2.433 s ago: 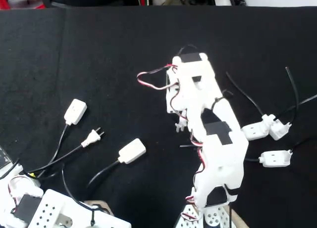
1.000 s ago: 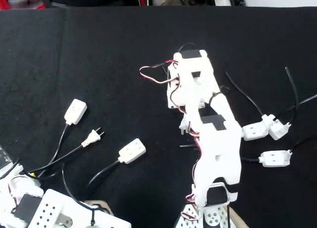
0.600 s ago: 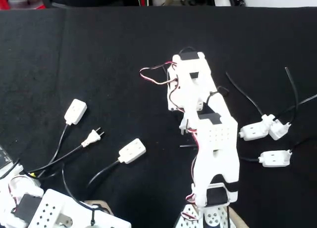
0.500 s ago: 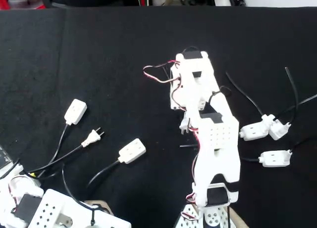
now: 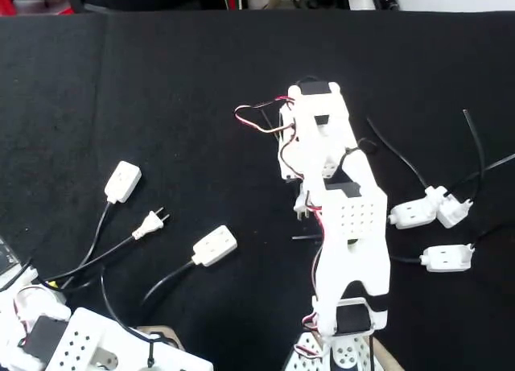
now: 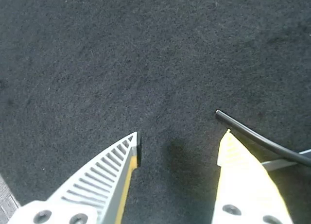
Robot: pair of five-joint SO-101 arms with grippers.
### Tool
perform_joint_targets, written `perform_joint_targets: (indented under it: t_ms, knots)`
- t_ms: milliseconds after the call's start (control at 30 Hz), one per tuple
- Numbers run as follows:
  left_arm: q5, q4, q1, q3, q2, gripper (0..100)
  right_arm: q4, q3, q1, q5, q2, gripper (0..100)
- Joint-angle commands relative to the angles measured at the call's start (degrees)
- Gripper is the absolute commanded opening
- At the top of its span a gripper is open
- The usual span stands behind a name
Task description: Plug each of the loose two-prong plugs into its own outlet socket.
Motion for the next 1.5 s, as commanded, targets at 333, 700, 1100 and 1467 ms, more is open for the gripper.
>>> perform_joint_targets:
  t_ms: [333,700,1100,1467]
  knots:
    - [-0.4,0.5,0.0,1.0,-0.5,27,2.2,-0.6,-2.4,0.7,-5.9,1.1]
    - [-0.4,0.1,6.1,0.3,-0.5,27,2.1,0.0,-6.6,0.4,-36.0,1.1]
    - [10.2,0.5,32.0,-13.1,-0.5,27,-5.2,22.2,-13.7,-2.5,-67.1,1.1]
    - [25.7,-7.1,71.3,-17.7,-0.5,27,-39.0,54.0,-26.2,-11.6,-88.0,1.1]
